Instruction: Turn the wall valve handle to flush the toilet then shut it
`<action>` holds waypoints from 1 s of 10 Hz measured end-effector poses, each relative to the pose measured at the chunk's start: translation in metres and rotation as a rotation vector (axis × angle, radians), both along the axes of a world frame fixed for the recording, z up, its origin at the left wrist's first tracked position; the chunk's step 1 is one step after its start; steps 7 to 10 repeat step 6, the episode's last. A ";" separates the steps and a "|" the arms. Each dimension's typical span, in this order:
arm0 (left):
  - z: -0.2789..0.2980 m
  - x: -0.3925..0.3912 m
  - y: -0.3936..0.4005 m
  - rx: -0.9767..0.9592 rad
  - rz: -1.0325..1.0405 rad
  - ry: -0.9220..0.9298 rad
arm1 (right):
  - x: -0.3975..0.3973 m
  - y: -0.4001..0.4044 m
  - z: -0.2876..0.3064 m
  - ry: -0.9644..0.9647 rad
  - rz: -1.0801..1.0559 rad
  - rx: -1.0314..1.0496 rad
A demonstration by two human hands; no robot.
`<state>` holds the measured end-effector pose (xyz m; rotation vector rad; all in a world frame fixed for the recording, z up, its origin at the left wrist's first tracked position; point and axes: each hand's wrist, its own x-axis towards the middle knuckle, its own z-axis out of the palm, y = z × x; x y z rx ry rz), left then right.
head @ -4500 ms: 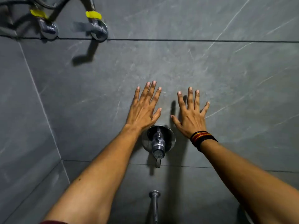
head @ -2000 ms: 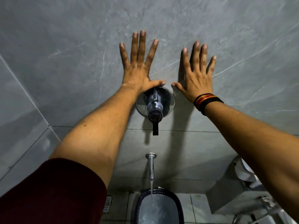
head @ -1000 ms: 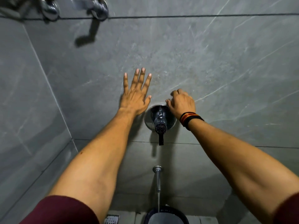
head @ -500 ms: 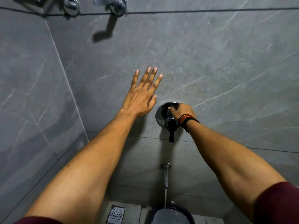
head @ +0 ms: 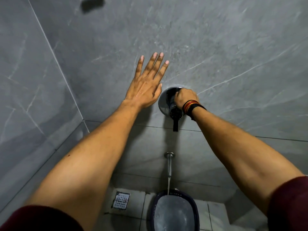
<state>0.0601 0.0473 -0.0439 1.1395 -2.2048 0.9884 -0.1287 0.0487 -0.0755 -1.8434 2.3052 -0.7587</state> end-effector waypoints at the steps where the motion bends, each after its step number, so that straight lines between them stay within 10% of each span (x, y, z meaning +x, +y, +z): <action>1: -0.002 0.003 -0.001 -0.009 -0.013 -0.032 | -0.008 -0.002 -0.004 -0.382 0.007 0.002; 2: -0.003 0.008 0.000 -0.004 -0.007 -0.045 | -0.017 -0.006 -0.018 -1.011 0.004 0.070; 4: 0.002 0.022 0.005 -0.002 0.024 -0.020 | -0.036 -0.005 -0.024 -1.176 0.111 0.221; 5: 0.011 0.027 0.017 0.010 0.049 0.006 | -0.030 0.007 -0.022 -1.013 0.013 0.138; 6: 0.027 0.042 0.024 0.023 0.066 0.067 | -0.041 0.026 -0.031 -0.453 -0.143 -0.025; 10: 0.027 0.042 0.024 0.023 0.066 0.067 | -0.041 0.026 -0.031 -0.453 -0.143 -0.025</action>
